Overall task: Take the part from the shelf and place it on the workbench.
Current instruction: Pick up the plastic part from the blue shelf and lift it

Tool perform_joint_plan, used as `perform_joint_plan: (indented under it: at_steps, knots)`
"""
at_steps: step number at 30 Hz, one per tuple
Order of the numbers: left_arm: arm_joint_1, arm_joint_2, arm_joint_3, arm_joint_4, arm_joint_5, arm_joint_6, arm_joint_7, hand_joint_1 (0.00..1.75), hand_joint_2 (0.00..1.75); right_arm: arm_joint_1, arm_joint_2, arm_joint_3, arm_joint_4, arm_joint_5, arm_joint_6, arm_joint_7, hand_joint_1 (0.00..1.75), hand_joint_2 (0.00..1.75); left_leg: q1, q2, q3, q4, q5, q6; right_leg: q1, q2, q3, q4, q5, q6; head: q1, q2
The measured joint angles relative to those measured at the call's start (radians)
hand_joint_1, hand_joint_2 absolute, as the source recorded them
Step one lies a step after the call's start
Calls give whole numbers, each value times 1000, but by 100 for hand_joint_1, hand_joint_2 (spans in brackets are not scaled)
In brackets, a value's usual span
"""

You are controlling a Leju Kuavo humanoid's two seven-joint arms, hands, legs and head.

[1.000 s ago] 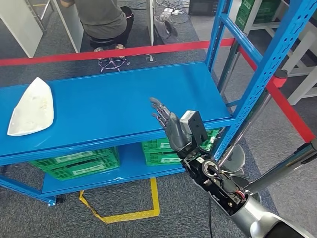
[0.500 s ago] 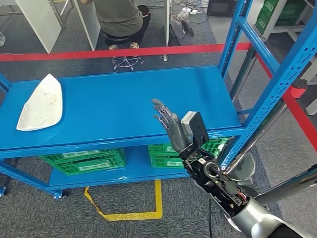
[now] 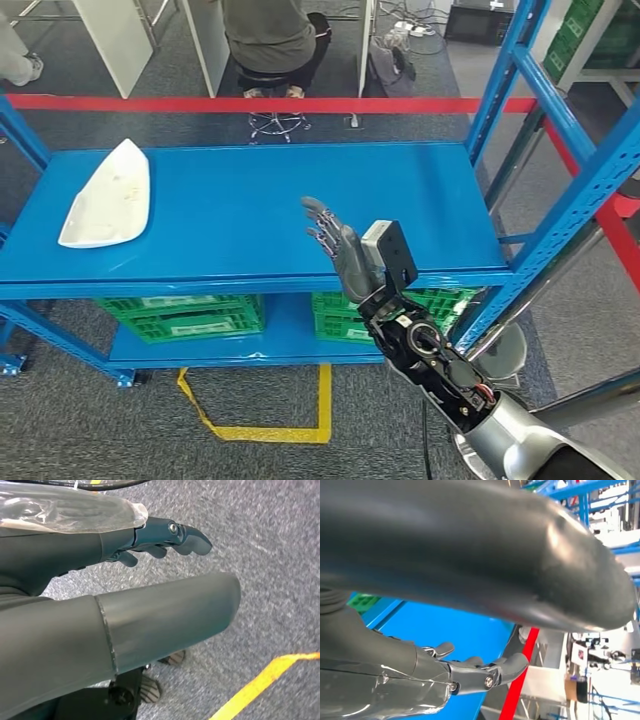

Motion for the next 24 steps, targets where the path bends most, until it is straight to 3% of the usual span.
perform_joint_plan:
  at_steps: [2,3,6,7,8,10,12,14,16,18,20,22,23,24]
  knots:
    - [1,0,0,0,0,1,0,0,0,0,0,-1,-1,0,0,0,0,0,5,-14,7,-9,4,9,-2,9,-3,15,-17,11,1,0]
    - [0,0,0,0,-1,2,0,0,0,-1,0,-1,-2,0,0,0,0,0,9,-21,10,-14,7,14,-2,21,-18,52,-40,14,4,0]
    - [0,-1,0,0,-2,4,0,0,0,3,0,-1,-3,0,0,1,0,0,10,-44,14,-15,7,21,-3,50,-109,249,-129,20,12,0]
    - [1,-2,0,0,-3,6,0,0,0,6,0,-1,-3,0,0,1,0,0,9,-54,14,-15,6,21,-3,52,-131,289,-136,20,13,0]
    - [1,-2,0,0,-3,8,0,0,0,7,0,-1,-3,0,0,1,0,0,9,-64,15,-15,6,22,-2,53,-135,291,-122,20,13,0]
    - [1,-4,0,0,-5,12,0,0,0,6,0,-1,-3,0,1,1,0,0,9,-88,20,-14,4,20,-2,65,-89,182,-47,14,15,0]
    - [1,-7,0,0,-7,14,0,0,0,4,0,-3,-3,0,1,1,0,0,8,-108,20,-12,3,15,-3,98,-28,46,7,3,15,0]
    - [2,-9,0,0,-9,17,0,0,0,2,0,-4,-4,0,1,2,0,0,10,-124,12,-11,6,4,-2,116,-3,-5,12,-4,14,0]
    - [5,-7,0,0,-9,21,0,0,0,0,0,-4,-5,0,2,2,0,0,13,-131,6,-11,8,-7,-3,100,4,-14,14,-10,15,0]
    - [7,-6,0,0,-9,22,0,0,0,-4,0,-7,-5,0,3,2,0,0,10,-98,-15,32,-18,-16,-8,81,11,-25,19,-20,9,0]
    - [6,-5,0,0,-9,23,0,0,0,-7,0,-9,-5,0,3,2,0,0,10,-54,-80,157,-77,-24,-9,60,15,-30,20,-28,2,0]
    - [7,-5,0,0,-9,23,0,0,0,-7,0,-9,-5,0,3,2,0,0,15,-43,-150,283,-116,-32,-9,40,15,-30,18,-29,-1,0]
    - [9,-5,0,0,-9,23,0,0,0,-6,0,-9,-5,0,3,2,0,0,18,-40,-163,299,-110,-35,-10,29,15,-29,17,-28,-1,0]
    - [10,-5,0,0,-9,23,1,0,0,-6,0,-9,-5,0,3,3,0,0,20,-37,-152,269,-84,-37,-11,20,17,-29,15,-26,-2,0]
